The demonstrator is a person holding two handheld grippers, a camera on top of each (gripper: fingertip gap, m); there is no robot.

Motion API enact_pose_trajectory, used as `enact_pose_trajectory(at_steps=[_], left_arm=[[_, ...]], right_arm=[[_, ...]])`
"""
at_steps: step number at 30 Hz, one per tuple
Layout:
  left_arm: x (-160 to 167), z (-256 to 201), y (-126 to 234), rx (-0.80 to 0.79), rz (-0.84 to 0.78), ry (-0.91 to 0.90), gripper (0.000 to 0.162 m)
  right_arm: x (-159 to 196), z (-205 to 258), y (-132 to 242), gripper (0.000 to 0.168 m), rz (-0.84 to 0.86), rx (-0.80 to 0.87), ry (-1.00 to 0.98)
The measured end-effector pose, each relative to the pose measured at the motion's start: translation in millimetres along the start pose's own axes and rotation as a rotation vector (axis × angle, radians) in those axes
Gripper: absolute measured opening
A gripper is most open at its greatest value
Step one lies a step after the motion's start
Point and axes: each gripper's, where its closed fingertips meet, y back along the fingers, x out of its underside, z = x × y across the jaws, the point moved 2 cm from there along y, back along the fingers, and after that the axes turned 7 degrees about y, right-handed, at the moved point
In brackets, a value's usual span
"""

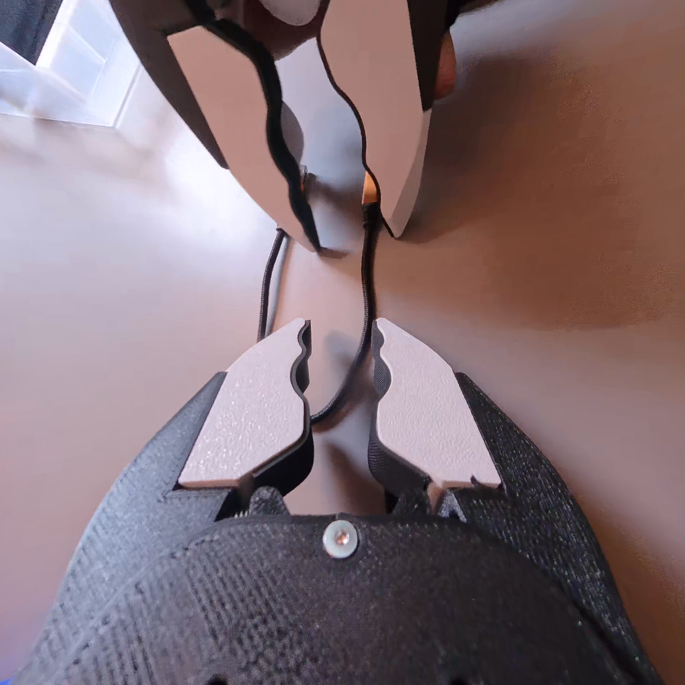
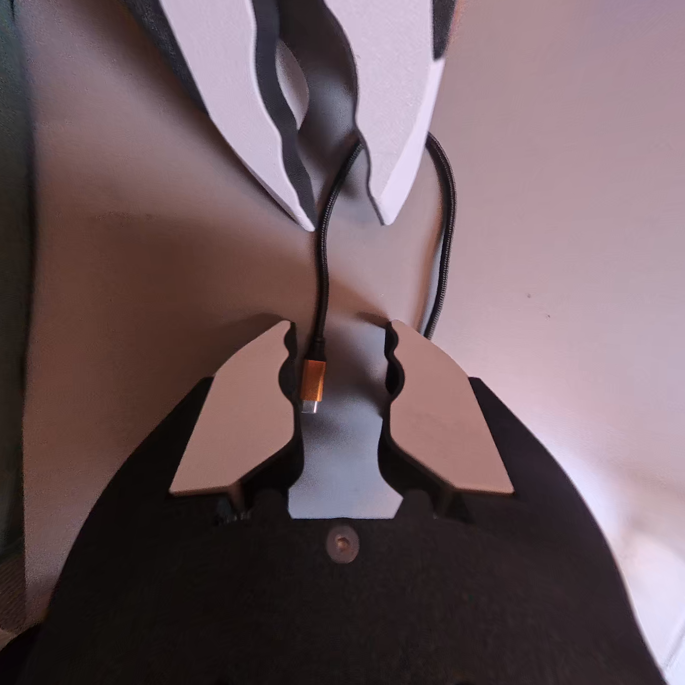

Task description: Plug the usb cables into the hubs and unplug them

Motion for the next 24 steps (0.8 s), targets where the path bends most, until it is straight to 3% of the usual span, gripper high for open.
enact_pose_trajectory(at_steps=[2,4,11,13,16,18,24], left_arm=[[0,0,0,0.003,-0.004,0.012,0.031],[0,0,0,0.0,-0.007,0.011,0.03],[1,0,0,-0.002,-0.012,0.013,0.03],[1,0,0,-0.004,-0.013,0.015,0.03],[1,2,1,-0.023,-0.012,0.011,0.03],[1,6,3,-0.048,-0.02,-0.001,0.031],[-28,35,46,-0.059,-0.339,0.208,0.034]], right_arm=[[-2,1,-1,0.036,-0.011,-0.002,-0.004],[0,-4,1,0.038,-0.001,0.016,-0.011],[11,-18,0,0.095,0.064,0.039,-0.082],[7,-20,1,0.08,0.05,0.047,-0.094],[1,-19,-1,0.028,-0.001,0.043,-0.099],[0,-19,-2,0.012,-0.025,0.048,-0.095],[7,-24,16,0.008,-0.059,0.114,-0.094]])
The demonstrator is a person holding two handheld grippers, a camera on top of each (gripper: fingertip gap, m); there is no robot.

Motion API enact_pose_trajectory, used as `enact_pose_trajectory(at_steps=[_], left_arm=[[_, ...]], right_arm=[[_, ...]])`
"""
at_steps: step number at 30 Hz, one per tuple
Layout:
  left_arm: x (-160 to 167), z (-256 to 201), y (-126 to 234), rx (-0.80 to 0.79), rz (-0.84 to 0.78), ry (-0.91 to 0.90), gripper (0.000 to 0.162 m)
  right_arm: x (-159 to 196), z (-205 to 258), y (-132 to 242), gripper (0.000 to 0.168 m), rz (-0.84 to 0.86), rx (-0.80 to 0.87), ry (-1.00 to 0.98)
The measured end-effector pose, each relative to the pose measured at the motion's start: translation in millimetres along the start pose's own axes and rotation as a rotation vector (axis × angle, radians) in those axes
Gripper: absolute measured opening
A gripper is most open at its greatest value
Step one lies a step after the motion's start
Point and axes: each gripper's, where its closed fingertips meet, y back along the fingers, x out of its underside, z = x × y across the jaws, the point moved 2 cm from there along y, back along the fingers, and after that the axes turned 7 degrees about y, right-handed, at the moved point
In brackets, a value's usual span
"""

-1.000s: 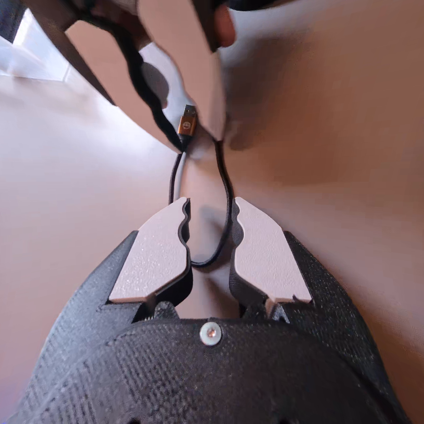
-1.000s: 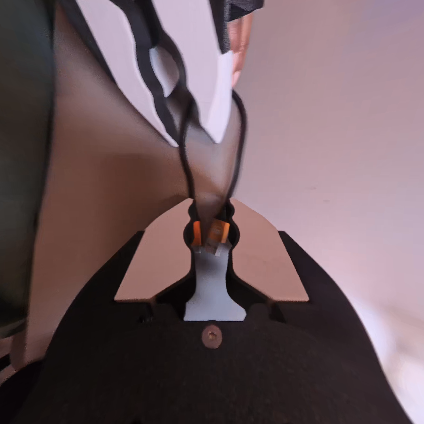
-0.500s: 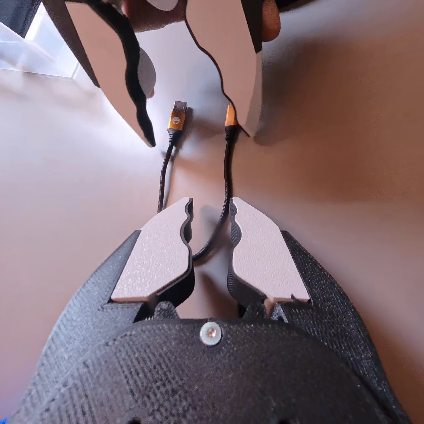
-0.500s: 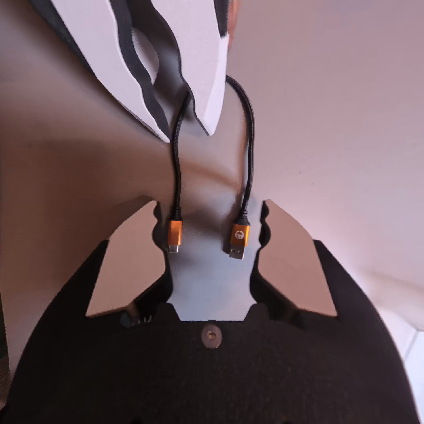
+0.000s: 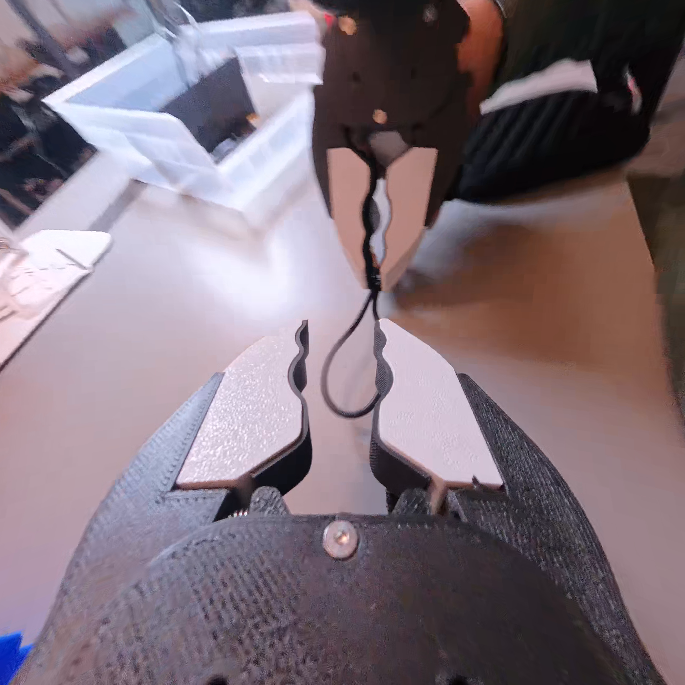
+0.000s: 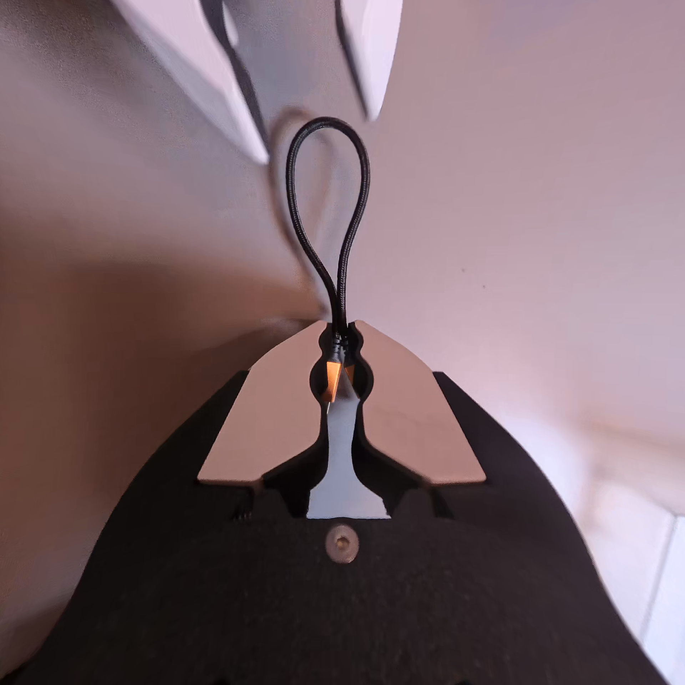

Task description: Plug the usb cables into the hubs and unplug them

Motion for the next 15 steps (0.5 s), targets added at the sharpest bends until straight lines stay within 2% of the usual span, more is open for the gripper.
enact_pose_trajectory(at_steps=[3,6,10,12,15], left_arm=[[-15,28,21,-0.095,-0.137,0.082,0.037],[-18,45,34,-0.144,-0.188,0.123,0.038],[-17,47,35,-0.159,-0.177,0.108,0.038],[-15,46,33,-0.164,-0.166,0.092,0.038],[-13,46,32,-0.17,-0.153,0.092,0.038]], right_arm=[[1,-23,40,0.008,-0.046,0.087,-0.05],[12,-68,106,0.008,-0.051,0.265,-0.11],[70,-136,180,0.008,0.147,0.526,-0.186],[106,-160,191,0.008,0.225,0.541,-0.256],[152,-187,188,0.012,0.292,0.578,-0.34]])
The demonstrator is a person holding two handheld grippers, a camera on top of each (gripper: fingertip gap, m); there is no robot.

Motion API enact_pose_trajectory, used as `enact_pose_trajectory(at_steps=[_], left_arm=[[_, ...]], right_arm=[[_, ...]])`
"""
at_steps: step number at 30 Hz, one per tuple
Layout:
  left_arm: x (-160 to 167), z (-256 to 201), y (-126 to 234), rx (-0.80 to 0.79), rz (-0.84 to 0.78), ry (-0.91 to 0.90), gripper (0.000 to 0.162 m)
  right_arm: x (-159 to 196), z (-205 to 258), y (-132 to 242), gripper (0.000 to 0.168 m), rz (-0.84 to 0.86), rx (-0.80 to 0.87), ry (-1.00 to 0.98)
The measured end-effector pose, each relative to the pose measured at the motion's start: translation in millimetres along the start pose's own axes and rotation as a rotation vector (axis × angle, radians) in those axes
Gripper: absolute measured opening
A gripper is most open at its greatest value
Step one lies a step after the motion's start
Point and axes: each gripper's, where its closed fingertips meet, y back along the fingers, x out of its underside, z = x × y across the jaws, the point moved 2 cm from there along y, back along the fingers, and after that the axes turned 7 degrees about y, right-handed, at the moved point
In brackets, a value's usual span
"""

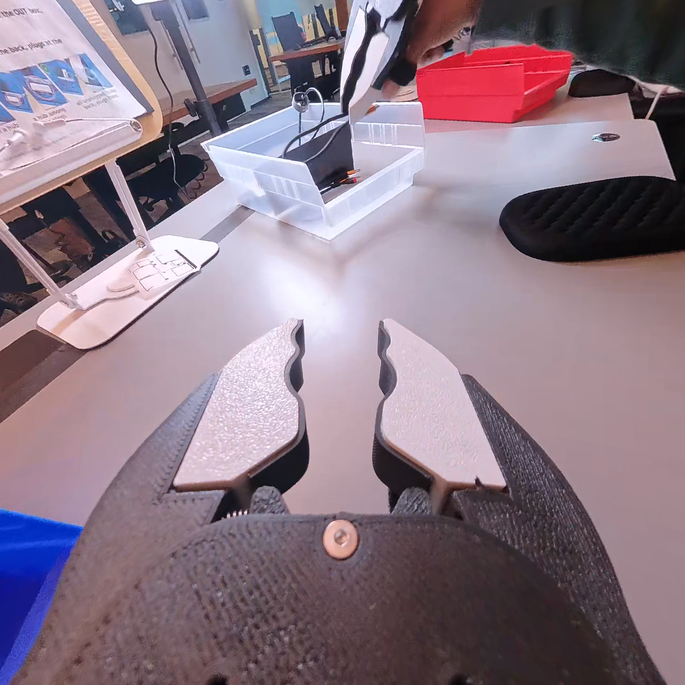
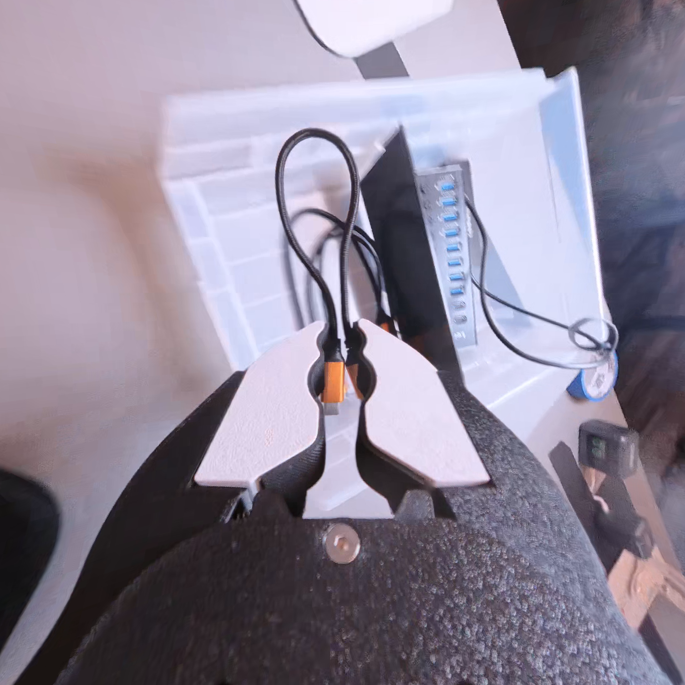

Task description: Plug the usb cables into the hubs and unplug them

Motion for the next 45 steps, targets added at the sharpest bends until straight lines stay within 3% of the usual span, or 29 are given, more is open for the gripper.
enact_pose_trajectory(at_steps=[3,7,13,15,18,22,24,25,30,35,40,45], left_arm=[[2,6,2,-0.021,0.0,0.011,0.038],[5,15,2,-0.045,0.011,0.029,0.038],[5,39,19,-0.134,0.061,-0.016,0.04],[10,66,43,-0.234,0.16,-0.026,0.052],[29,112,86,-0.394,0.304,0.012,0.054],[95,141,112,-0.387,0.694,0.046,0.058],[120,153,118,-0.397,0.851,0.005,0.048],[127,153,117,-0.368,0.904,-0.024,0.033],[119,131,90,-0.303,0.902,-0.14,0.028],[103,65,50,-0.12,0.842,-0.257,0.029],[87,24,2,0.012,0.798,-0.384,0.029],[72,23,-32,0.038,0.714,-0.504,0.03]], right_arm=[[11,-13,-17,0.036,-0.016,0.049,-0.05],[6,-11,-13,0.051,-0.104,0.069,-0.092],[1,10,9,0.055,-0.228,0.076,-0.108],[-1,20,20,0.055,-0.291,0.095,-0.112],[4,33,36,0.051,-0.357,0.126,-0.106],[16,44,47,0.048,-0.389,0.119,-0.129],[25,46,48,0.048,-0.372,0.124,-0.131],[28,47,49,0.048,-0.364,0.129,-0.132],[46,50,53,0.048,-0.347,0.127,-0.173],[62,57,43,0.049,-0.265,0.142,-0.149],[70,37,38,0.051,-0.197,0.293,-0.171],[81,13,26,0.061,-0.253,0.3,-0.458]])
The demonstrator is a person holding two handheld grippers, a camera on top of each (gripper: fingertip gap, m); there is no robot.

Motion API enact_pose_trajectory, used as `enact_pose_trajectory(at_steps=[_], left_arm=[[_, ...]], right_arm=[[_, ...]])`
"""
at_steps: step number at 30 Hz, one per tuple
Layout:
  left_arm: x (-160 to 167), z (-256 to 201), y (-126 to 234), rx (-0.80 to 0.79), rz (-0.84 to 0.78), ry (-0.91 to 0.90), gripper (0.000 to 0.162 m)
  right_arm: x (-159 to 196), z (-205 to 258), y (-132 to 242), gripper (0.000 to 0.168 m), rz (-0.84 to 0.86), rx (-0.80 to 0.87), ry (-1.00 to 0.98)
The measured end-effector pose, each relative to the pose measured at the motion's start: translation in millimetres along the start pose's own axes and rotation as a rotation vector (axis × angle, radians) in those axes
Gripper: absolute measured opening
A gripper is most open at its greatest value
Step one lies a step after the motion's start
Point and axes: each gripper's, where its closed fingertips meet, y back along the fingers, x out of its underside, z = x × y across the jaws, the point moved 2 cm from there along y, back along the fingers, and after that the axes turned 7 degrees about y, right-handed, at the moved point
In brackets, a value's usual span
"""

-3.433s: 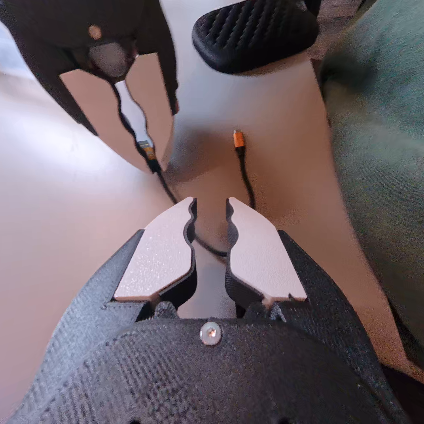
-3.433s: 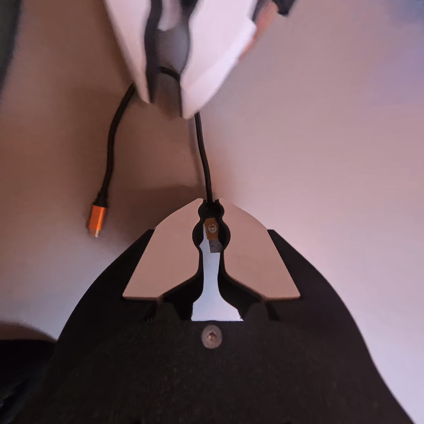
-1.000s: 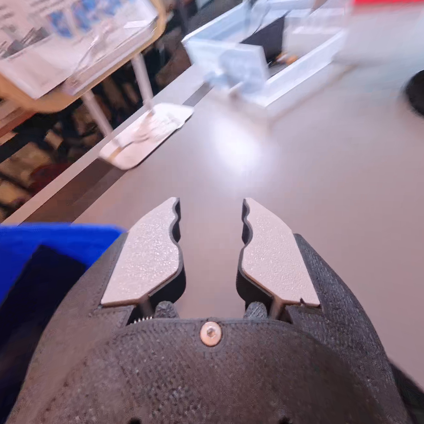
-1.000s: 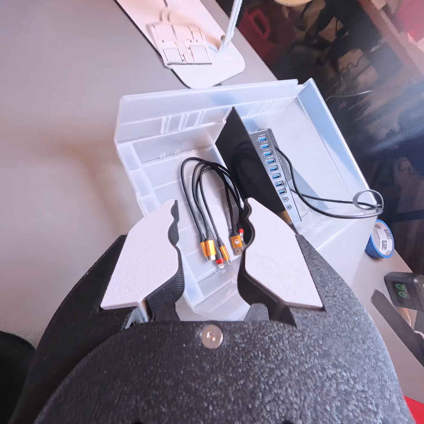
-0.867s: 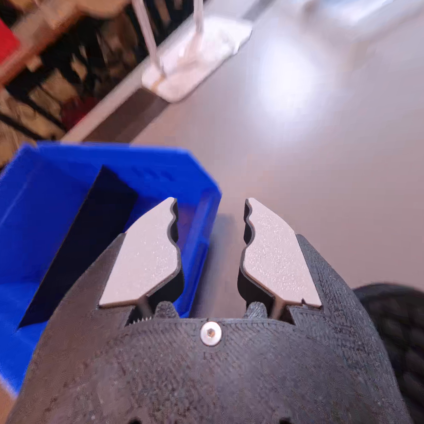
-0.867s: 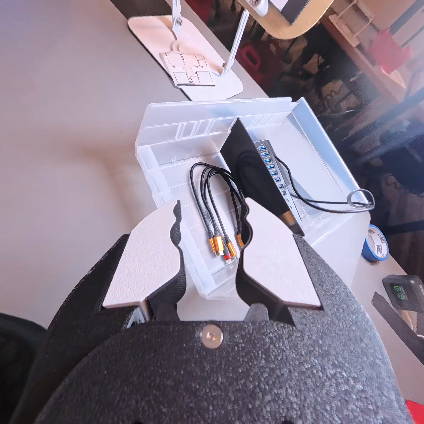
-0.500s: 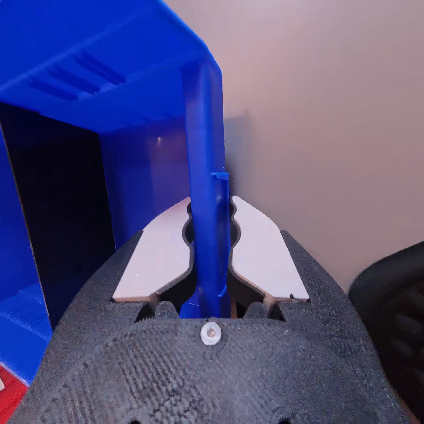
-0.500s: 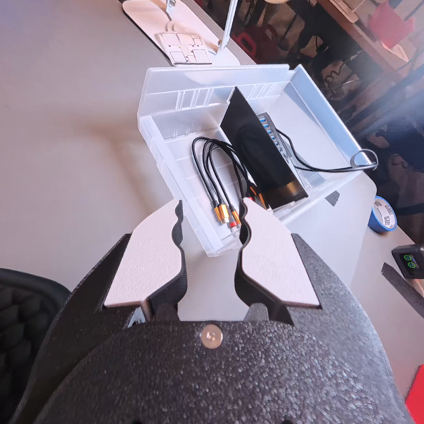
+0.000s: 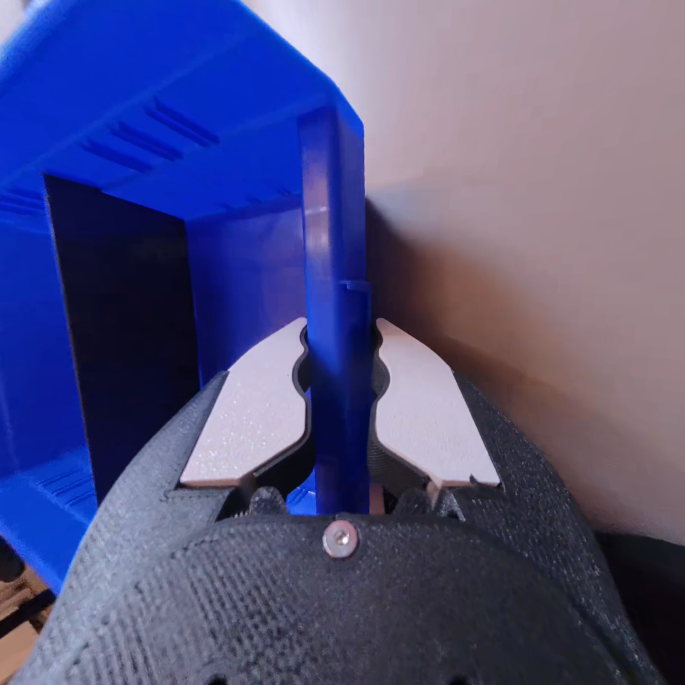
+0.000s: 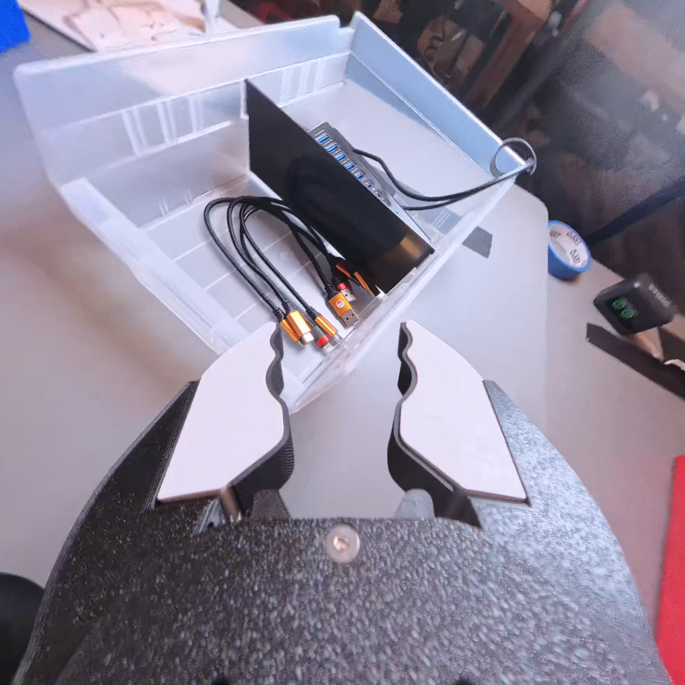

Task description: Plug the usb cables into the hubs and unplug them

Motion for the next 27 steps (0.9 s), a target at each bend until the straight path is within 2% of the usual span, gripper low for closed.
enact_pose_trajectory(at_steps=[3,4,6,10,14,22,24,25,26,27], left_arm=[[-27,5,23,-0.016,-0.194,0.084,0.032],[-36,7,36,-0.029,-0.27,0.121,0.032],[-50,8,59,-0.058,-0.385,0.175,0.031],[-66,-11,78,-0.069,-0.521,0.284,0.027],[-78,-34,65,-0.012,-0.561,0.441,0.031],[-116,-54,38,-0.006,-0.569,0.666,0.046],[-122,-56,17,-0.03,-0.541,0.69,0.05],[-127,-61,7,0.012,-0.536,0.71,0.061],[-133,-63,2,0.038,-0.548,0.752,0.06],[-134,-60,2,0.0,-0.553,0.758,0.059]], right_arm=[[9,-7,-17,0.061,0.012,-0.015,-0.162],[13,-6,-23,0.057,0.028,-0.033,-0.202],[16,-3,-32,0.036,0.036,-0.056,-0.245],[19,3,-23,0.023,0.033,-0.035,-0.256],[22,38,8,0.021,0.027,-0.043,-0.177],[30,118,78,0.02,-0.051,-0.126,-0.143],[30,131,88,0.016,-0.077,-0.121,-0.137],[30,136,91,0.013,-0.091,-0.119,-0.125],[29,141,93,0.012,-0.105,-0.119,-0.122],[28,143,93,0.011,-0.113,-0.104,-0.11]])
